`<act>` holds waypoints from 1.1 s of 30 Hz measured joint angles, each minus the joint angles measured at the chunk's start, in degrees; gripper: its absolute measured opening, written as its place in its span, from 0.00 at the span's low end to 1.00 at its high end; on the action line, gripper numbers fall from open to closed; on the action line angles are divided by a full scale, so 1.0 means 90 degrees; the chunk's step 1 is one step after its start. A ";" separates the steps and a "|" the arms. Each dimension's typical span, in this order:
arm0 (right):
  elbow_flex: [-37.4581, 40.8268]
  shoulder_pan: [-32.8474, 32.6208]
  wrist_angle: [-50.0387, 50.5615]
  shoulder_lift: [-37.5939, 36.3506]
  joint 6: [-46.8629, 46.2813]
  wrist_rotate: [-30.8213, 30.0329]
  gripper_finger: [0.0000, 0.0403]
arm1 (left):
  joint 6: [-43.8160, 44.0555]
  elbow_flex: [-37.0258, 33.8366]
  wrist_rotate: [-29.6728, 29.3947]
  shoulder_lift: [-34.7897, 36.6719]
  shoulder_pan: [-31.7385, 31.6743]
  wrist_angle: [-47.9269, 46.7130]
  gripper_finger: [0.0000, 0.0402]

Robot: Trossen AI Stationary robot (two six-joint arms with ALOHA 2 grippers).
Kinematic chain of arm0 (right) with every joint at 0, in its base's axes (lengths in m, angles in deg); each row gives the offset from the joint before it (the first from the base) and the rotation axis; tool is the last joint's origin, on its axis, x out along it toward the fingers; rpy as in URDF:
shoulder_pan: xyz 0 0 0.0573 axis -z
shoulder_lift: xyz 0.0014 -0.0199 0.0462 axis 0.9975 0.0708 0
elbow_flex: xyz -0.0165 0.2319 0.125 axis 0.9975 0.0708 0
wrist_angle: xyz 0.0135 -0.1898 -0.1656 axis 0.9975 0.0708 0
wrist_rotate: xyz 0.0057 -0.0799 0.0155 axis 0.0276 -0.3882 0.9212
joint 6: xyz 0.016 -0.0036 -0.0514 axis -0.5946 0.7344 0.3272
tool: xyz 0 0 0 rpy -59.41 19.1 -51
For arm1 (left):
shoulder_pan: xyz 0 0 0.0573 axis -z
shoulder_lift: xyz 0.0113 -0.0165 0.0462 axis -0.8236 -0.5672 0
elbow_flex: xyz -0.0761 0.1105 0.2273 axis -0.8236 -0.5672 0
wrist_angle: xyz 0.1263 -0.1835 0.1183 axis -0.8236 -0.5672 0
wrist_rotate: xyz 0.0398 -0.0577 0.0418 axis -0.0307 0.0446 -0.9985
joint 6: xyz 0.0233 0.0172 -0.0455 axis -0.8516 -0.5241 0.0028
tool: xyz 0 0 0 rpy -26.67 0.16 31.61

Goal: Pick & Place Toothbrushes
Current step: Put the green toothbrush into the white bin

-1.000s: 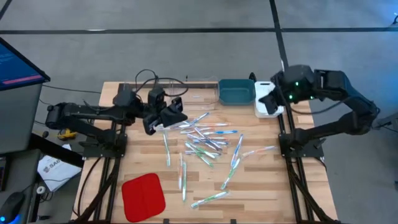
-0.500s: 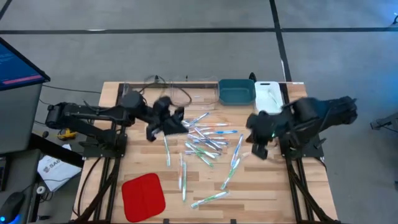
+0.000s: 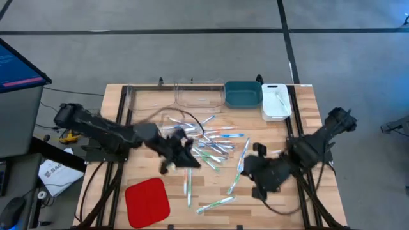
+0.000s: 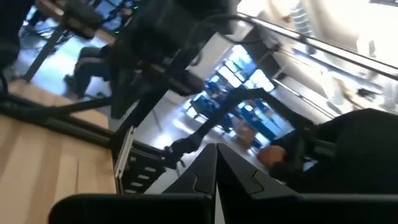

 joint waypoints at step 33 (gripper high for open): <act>0.1676 -0.2895 -0.0503 -0.0142 -0.3031 -0.1943 0.12 | -0.0310 0.5014 -0.1731 -0.5208 0.1657 -0.6271 0.44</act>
